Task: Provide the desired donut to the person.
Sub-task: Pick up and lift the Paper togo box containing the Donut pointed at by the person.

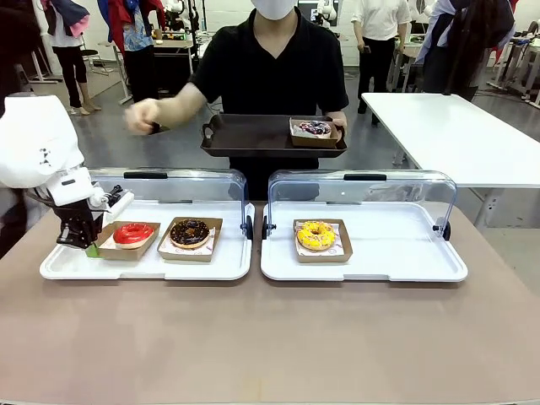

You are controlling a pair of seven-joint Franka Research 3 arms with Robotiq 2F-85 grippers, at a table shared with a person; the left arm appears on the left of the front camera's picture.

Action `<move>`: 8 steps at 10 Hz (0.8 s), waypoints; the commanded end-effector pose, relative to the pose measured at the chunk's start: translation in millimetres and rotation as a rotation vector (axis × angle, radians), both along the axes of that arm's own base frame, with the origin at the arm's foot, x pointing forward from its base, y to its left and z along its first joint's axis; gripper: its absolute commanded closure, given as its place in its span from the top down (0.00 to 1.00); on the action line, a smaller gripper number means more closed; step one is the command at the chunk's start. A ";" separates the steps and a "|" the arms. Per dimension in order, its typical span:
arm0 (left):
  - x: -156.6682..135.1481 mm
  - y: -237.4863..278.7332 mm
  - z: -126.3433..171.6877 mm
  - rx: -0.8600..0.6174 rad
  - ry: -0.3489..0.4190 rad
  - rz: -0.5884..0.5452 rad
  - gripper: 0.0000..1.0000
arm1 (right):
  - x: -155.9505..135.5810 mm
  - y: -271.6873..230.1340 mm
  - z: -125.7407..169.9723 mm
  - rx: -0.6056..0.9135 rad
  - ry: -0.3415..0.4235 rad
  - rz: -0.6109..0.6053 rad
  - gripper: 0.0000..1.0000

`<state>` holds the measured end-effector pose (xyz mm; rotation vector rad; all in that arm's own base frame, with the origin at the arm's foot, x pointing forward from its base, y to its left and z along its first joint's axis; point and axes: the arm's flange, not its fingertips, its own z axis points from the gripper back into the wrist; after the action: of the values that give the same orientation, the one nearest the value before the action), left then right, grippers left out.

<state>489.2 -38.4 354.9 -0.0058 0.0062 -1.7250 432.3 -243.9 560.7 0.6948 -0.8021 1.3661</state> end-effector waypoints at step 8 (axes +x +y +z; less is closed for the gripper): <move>-145.2 -55.7 220.7 0.129 -0.105 0.083 0.00 | -2.1 0.3 -0.9 -0.012 0.007 0.009 1.00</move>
<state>342.2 -90.0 572.2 0.1316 0.0300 -1.6663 432.5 -243.6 560.5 0.6954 -0.8017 1.3665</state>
